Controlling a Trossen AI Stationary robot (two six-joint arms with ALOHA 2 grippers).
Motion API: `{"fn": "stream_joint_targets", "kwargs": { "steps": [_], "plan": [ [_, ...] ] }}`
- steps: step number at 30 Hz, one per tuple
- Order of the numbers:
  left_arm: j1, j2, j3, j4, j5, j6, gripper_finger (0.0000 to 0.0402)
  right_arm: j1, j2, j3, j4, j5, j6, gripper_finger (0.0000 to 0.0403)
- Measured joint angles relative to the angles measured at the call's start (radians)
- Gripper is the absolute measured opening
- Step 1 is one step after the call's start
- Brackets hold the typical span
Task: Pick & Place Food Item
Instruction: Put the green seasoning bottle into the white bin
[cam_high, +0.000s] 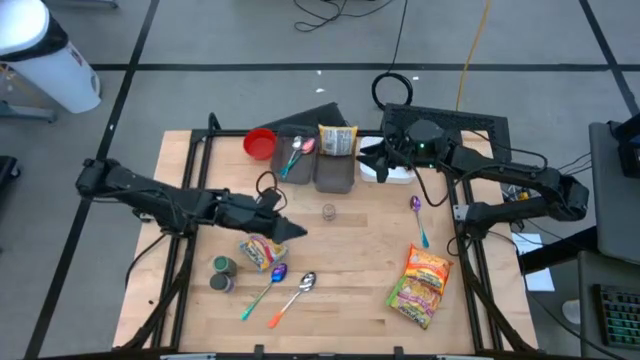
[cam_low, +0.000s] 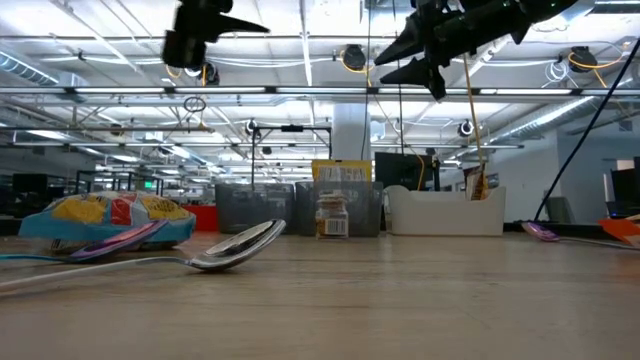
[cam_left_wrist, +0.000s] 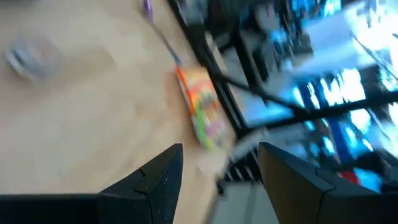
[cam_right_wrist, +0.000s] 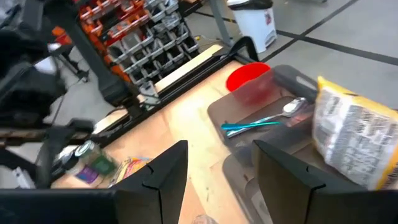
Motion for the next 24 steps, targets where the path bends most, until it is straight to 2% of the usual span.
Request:
{"fn": "stream_joint_targets", "kwargs": {
  "steps": [4, 7, 11, 18, 21, 24],
  "plan": [
    [0.007, 0.061, 0.000, 0.147, -0.137, -0.044, 0.0216, 0.027, 0.000, 0.000, 0.000, 0.001, -0.008, 0.0171],
    [0.038, 0.101, 0.000, 0.252, -0.095, -0.018, 0.0216, 0.044, 0.000, 0.000, 0.000, 0.002, -0.008, 0.0171],
    [0.082, 0.103, 0.001, 0.240, -0.018, 0.002, 0.0216, 0.061, 0.000, 0.000, 0.000, 0.002, -0.008, 0.0171],
    [0.115, 0.033, 0.025, -0.021, 0.218, -0.047, 0.0216, 0.086, 0.000, 0.000, -0.004, 0.002, -0.008, 0.0171],
    [0.112, -0.001, 0.084, -0.242, 0.271, -0.049, 0.0216, 0.091, 0.000, 0.000, -0.005, 0.002, -0.011, 0.0171],
    [0.103, -0.029, 0.180, -0.530, 0.299, -0.032, 0.0216, 0.093, 0.008, -0.009, 0.014, 0.002, -0.015, 0.0171]
  ]
}}
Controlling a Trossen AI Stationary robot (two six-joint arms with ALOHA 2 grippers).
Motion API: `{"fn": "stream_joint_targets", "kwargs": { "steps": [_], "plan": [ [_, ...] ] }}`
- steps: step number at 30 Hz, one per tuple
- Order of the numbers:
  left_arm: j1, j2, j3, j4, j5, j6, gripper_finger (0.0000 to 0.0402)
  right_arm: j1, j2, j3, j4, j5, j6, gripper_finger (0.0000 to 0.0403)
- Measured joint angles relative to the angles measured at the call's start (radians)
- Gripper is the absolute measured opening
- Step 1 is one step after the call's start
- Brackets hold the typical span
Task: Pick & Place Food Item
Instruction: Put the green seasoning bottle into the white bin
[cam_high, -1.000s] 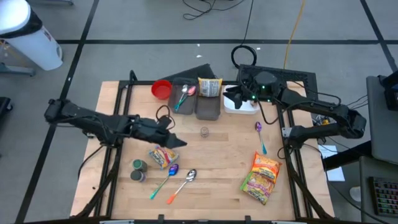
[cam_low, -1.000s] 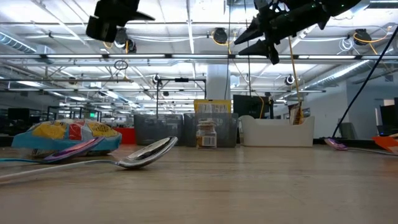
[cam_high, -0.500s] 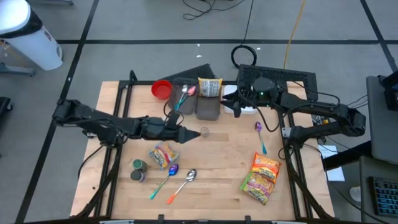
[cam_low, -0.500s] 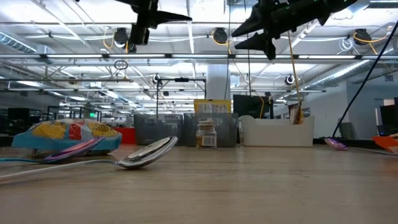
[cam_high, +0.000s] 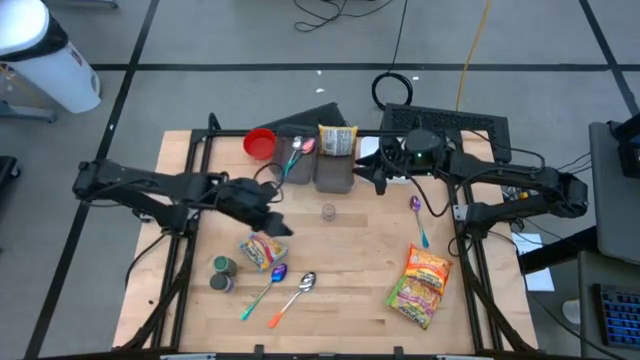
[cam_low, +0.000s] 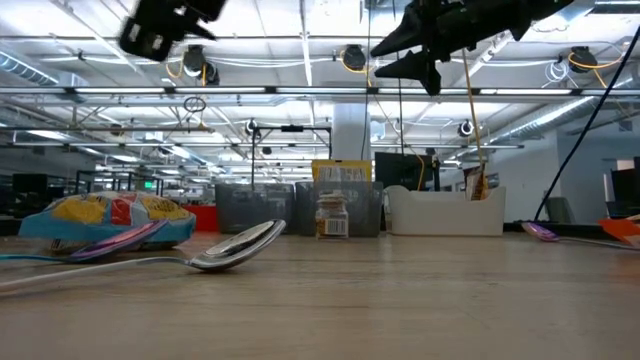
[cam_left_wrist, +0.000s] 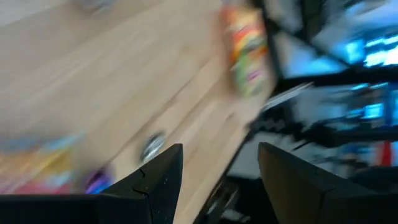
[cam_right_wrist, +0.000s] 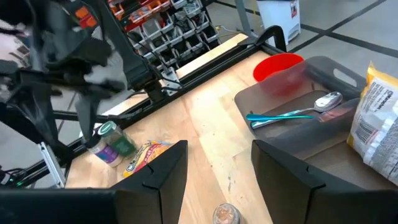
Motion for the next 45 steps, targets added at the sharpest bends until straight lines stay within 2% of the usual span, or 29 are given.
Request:
{"fn": "stream_joint_targets", "kwargs": {
  "steps": [5, 11, 15, 19, 26, 33, 42, 45],
  "plan": [
    [-0.037, -0.015, 0.188, -0.425, 0.005, -0.012, 0.0216, 0.000, 0.000, -0.084, 0.129, 0.000, 0.093, 0.0171],
    [-0.178, -0.016, 0.350, -0.794, -0.031, -0.187, 0.0216, 0.010, 0.000, -0.265, 0.483, 0.006, 0.304, 0.0171],
    [-0.338, -0.024, 0.367, -0.936, -0.122, -0.376, 0.0216, 0.036, 0.000, -0.365, 0.685, 0.064, 0.349, 0.0171],
    [-0.513, -0.029, 0.350, -0.999, -0.249, -0.608, 0.0216, 0.074, 0.000, -0.396, 0.753, 0.108, 0.349, 0.0171],
    [-0.724, -0.027, 0.226, -1.012, -0.290, -0.924, 0.0216, 0.165, 0.000, -0.396, 0.788, 0.237, 0.348, 0.0171],
    [-0.769, -0.026, 0.079, -0.953, -0.217, -1.112, 0.0216, 0.186, 0.000, -0.396, 0.820, 0.289, 0.342, 0.0171],
    [-0.721, -0.027, 0.031, -0.730, -0.251, -1.046, 0.0216, 0.184, 0.000, -0.396, 0.808, 0.280, 0.338, 0.0171],
    [-0.717, -0.027, 0.031, -0.679, -0.249, -0.985, 0.0216, 0.171, 0.000, -0.395, 0.802, 0.233, 0.333, 0.0171]
  ]
}}
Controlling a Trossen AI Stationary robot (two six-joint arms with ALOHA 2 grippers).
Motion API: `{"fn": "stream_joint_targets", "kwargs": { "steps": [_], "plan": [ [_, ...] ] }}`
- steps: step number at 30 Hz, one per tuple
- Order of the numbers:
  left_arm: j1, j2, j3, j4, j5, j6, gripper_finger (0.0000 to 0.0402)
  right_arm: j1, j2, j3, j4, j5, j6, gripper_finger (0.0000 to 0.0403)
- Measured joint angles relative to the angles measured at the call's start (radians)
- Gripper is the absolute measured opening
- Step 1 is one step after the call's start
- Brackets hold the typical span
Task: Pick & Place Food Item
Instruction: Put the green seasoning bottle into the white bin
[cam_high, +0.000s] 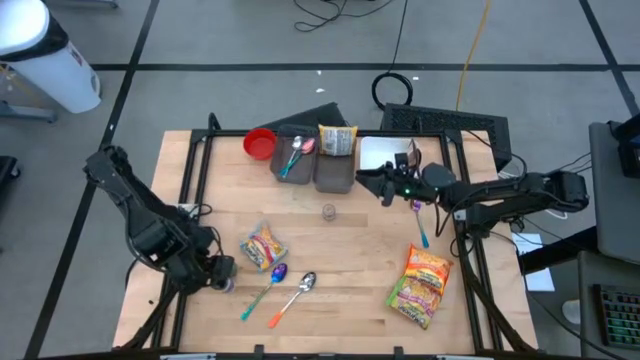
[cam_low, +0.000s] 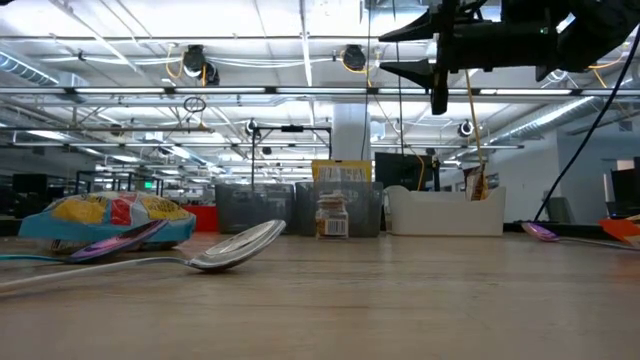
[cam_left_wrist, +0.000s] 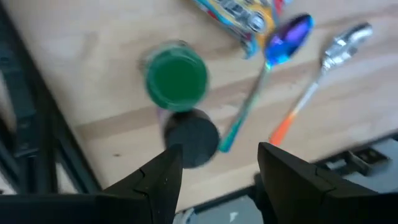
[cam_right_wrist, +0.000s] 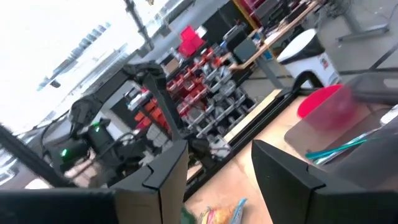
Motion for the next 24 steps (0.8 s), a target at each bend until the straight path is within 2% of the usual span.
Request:
{"fn": "stream_joint_targets", "kwargs": {
  "steps": [8, 17, 24],
  "plan": [
    [-0.009, 0.000, 0.000, 0.032, -0.001, 0.030, 0.0216, -0.049, 0.000, 0.000, -0.014, -0.075, -0.009, 0.0171],
    [0.000, 0.000, 0.000, -0.085, -0.013, 0.030, 0.0216, -0.054, 0.000, 0.000, -0.014, -0.083, -0.007, 0.0171],
    [0.026, -0.009, 0.000, -0.191, 0.061, 0.087, 0.0216, -0.054, 0.000, 0.000, -0.014, -0.106, 0.011, 0.0171]
  ]
}}
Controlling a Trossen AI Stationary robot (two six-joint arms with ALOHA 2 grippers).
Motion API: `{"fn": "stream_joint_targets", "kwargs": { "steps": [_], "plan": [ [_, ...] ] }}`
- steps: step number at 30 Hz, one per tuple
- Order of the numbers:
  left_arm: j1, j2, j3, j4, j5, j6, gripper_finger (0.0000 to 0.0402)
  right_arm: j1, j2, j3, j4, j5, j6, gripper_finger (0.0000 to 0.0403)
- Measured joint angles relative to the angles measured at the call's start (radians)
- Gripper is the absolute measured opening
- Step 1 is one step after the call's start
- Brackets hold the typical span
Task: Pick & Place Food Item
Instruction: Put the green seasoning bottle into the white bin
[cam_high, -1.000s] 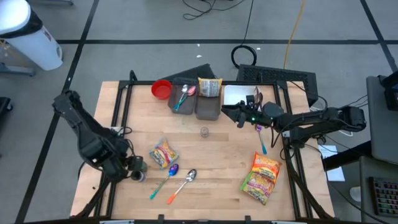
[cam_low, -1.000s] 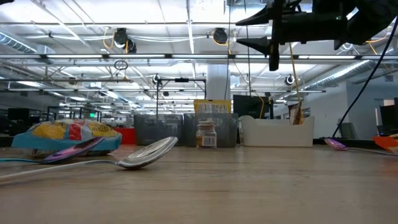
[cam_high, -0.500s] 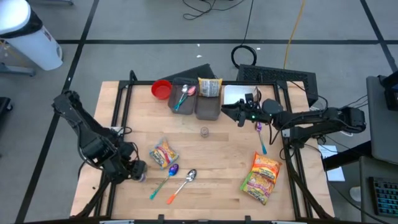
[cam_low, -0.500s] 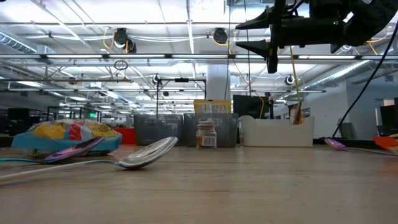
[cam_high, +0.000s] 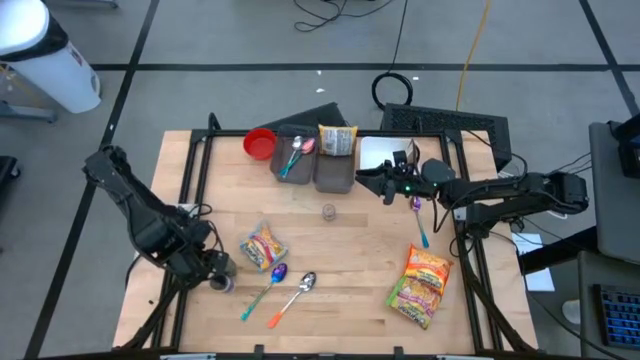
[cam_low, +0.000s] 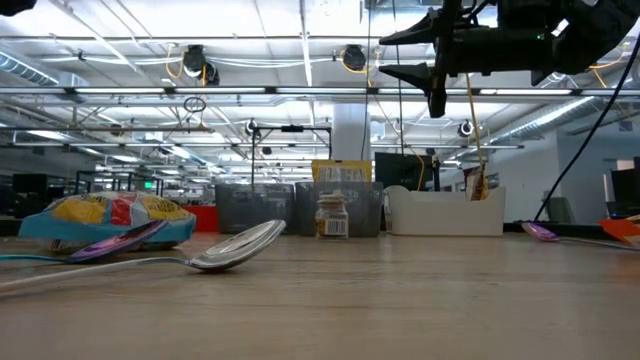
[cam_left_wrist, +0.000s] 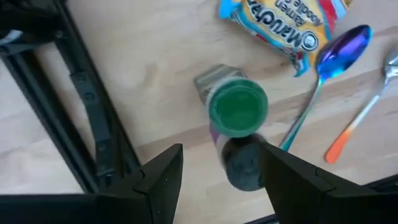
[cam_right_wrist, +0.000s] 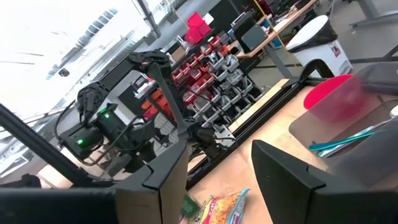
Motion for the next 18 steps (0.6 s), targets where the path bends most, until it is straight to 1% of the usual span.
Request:
{"fn": "stream_joint_targets", "kwargs": {
  "steps": [2, 7, 13, 18],
  "plan": [
    [0.011, -0.013, 0.000, -0.019, 0.017, 0.003, 0.0216, 0.000, 0.000, 0.000, 0.000, 0.000, -0.001, 0.0171],
    [0.037, -0.072, 0.000, -0.031, 0.017, -0.004, 0.0216, 0.000, 0.000, 0.000, 0.000, 0.000, -0.006, 0.0171],
    [0.057, -0.134, 0.000, -0.031, -0.030, -0.020, 0.0217, 0.000, 0.000, 0.000, 0.000, 0.000, -0.021, 0.0171],
    [0.074, -0.143, 0.000, -0.032, -0.047, -0.012, 0.0218, 0.000, 0.000, 0.000, 0.000, 0.000, -0.025, 0.0171]
  ]
}}
